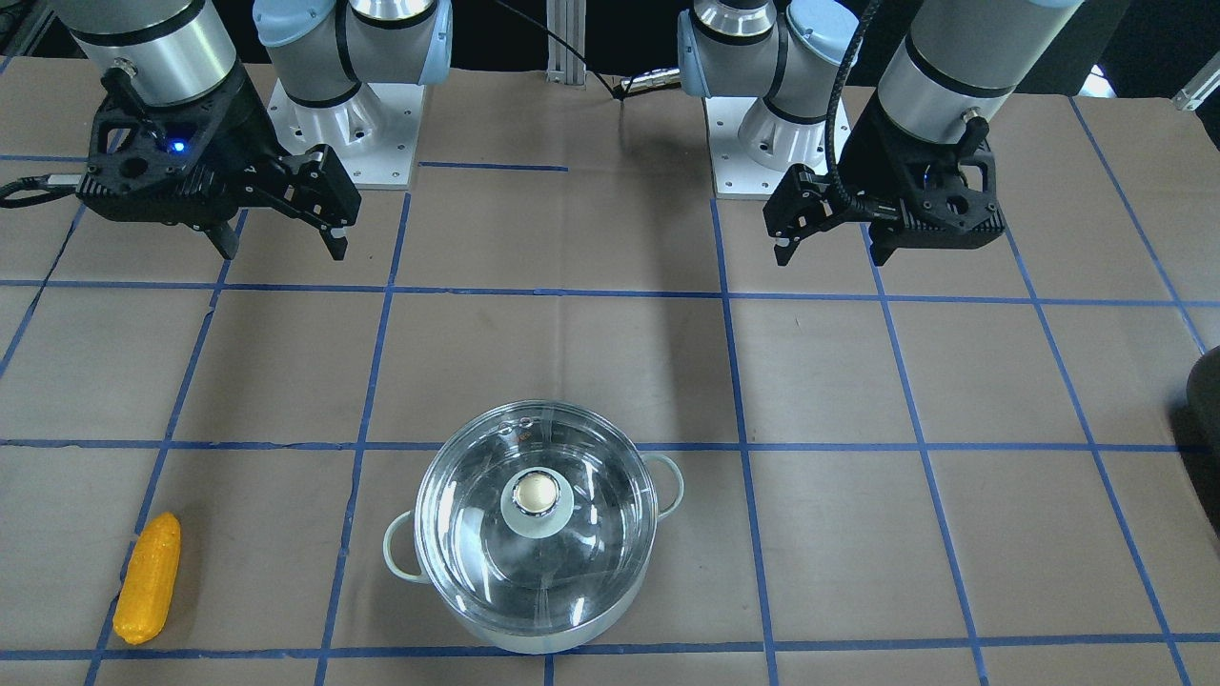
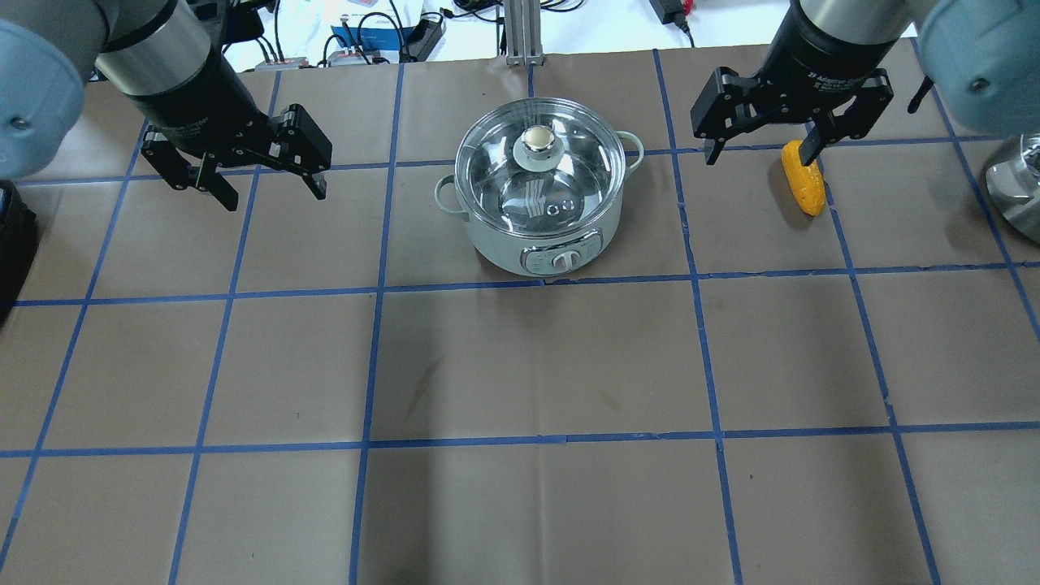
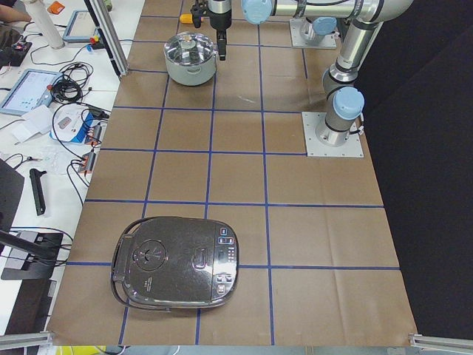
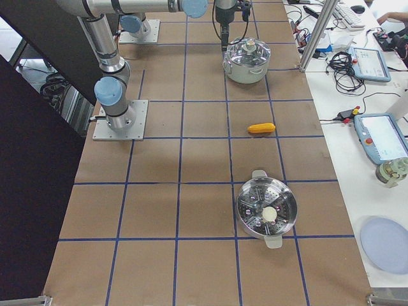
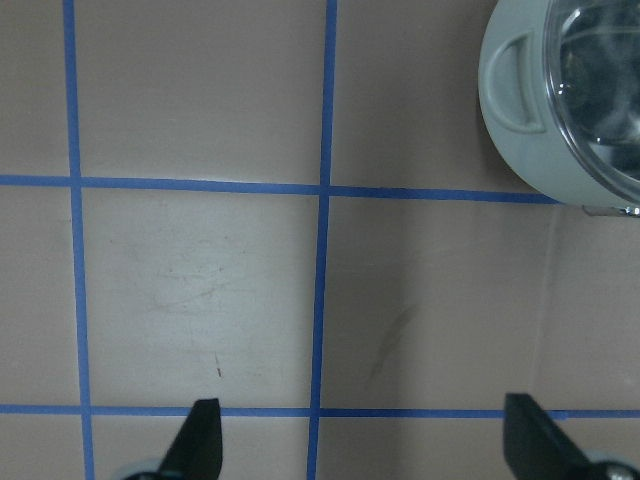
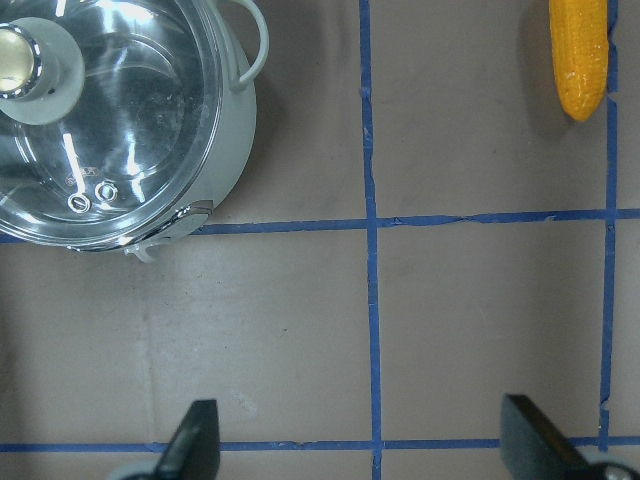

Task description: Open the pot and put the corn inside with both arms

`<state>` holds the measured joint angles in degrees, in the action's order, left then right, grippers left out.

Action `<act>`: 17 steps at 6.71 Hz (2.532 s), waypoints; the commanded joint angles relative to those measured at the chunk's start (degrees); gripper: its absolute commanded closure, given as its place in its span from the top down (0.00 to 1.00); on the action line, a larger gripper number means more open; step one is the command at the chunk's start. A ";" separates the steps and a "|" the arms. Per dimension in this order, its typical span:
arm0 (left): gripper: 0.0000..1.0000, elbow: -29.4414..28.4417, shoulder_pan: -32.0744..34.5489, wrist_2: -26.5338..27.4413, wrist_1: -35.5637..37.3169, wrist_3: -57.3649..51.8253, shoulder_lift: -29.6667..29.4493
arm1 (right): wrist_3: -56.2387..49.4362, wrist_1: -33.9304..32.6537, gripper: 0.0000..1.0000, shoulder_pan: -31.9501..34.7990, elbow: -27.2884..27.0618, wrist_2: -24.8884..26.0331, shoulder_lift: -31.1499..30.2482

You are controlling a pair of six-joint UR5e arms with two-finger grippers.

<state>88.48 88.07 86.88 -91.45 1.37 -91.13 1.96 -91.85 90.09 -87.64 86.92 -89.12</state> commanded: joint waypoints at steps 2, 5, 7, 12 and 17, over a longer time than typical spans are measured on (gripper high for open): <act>1.00 -0.58 0.08 -0.05 0.04 0.21 -0.80 | -0.03 0.00 1.00 -0.09 -0.07 0.00 0.09; 1.00 -7.50 4.88 -1.18 1.35 5.81 -6.04 | -8.31 -2.80 0.97 -5.68 0.19 1.13 2.36; 1.00 -16.45 15.15 -0.84 11.16 14.31 -20.86 | -12.85 -12.00 0.98 -11.04 0.19 1.05 11.29; 1.00 -22.74 20.29 -1.19 22.26 24.36 -34.90 | -22.44 -39.33 0.85 -17.84 -0.51 -2.20 36.26; 0.18 -22.30 21.44 -1.10 21.23 24.91 -34.83 | -22.35 -31.18 0.08 -18.02 1.06 -1.15 31.24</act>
<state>66.20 109.44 85.80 -69.88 26.24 -126.40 -20.46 -129.00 72.16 -87.59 85.37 -54.06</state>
